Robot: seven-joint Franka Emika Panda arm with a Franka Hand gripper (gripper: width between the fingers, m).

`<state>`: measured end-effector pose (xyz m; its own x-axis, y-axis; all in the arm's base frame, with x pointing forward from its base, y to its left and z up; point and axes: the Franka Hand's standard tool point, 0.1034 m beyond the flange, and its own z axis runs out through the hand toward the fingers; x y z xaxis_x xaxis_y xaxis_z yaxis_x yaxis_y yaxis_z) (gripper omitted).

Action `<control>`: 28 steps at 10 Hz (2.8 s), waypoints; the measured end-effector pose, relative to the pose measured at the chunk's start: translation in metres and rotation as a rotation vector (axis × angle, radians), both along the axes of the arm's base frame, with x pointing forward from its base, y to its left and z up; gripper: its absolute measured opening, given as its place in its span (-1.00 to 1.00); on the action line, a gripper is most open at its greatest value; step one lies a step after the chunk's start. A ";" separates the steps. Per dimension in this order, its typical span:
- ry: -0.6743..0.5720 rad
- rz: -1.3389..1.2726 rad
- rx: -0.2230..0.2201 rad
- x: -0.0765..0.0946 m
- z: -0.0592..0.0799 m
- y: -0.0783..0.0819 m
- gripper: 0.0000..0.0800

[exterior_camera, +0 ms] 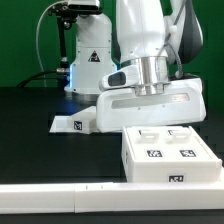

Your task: Assemble cabinet

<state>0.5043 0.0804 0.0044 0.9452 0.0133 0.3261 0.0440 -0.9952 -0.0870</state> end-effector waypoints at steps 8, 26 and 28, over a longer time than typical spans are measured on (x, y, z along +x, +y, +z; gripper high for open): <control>0.025 0.005 -0.003 -0.001 0.012 0.006 0.92; 0.028 -0.039 -0.003 0.005 0.012 -0.023 -0.43; 0.028 -0.039 -0.003 0.005 0.012 -0.023 -0.45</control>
Offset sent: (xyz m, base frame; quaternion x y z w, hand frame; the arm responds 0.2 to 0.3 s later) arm 0.0000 0.0000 0.0000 0.0000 0.0000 0.0000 1.0000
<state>0.5097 0.0569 0.0163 0.9539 -0.0231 0.2991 0.0024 -0.9964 -0.0847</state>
